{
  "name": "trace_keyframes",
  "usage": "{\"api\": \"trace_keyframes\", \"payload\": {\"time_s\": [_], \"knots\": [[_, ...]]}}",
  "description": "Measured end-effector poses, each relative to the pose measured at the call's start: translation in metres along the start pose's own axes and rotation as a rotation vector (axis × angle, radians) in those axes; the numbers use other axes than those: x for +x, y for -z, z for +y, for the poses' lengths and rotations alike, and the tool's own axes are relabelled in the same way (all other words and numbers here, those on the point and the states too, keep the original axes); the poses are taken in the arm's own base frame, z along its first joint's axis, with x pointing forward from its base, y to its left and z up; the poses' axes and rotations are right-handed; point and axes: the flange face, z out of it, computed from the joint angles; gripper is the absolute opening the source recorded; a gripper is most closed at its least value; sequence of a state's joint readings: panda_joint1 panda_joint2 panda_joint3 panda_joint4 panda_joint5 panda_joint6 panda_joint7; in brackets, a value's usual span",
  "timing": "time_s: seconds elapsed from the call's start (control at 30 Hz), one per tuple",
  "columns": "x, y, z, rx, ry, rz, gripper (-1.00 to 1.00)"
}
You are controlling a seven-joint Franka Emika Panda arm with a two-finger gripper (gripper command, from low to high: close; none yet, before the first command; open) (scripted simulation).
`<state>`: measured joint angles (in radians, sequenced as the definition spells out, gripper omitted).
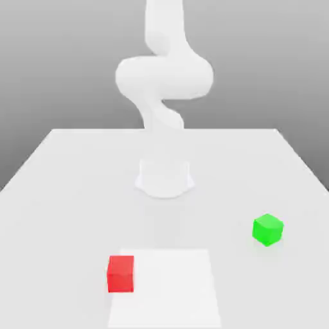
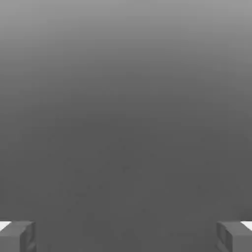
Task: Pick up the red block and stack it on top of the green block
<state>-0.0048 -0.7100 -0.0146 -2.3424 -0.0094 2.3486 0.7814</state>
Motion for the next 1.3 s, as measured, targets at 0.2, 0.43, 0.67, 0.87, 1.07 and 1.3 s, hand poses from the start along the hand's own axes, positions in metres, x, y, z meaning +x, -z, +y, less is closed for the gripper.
{"api": "trace_keyframes", "payload": {"time_s": [0.2, 0.43, 0.67, 0.87, 1.07, 1.3], "knots": [[-0.013, -0.138, 0.048, -0.160, 0.015, -0.137, 0.00], [-0.060, -0.264, 0.133, -0.326, 0.025, -0.305, 0.00], [-0.133, -0.345, 0.239, -0.478, 0.022, -0.485, 0.00], [-0.171, -0.394, 0.277, -0.497, 0.027, -0.515, 0.00], [-0.175, -0.400, 0.281, -0.498, 0.027, -0.515, -1.00], [-0.154, -0.366, 0.260, -0.497, 0.027, -0.516, -1.00]]}}
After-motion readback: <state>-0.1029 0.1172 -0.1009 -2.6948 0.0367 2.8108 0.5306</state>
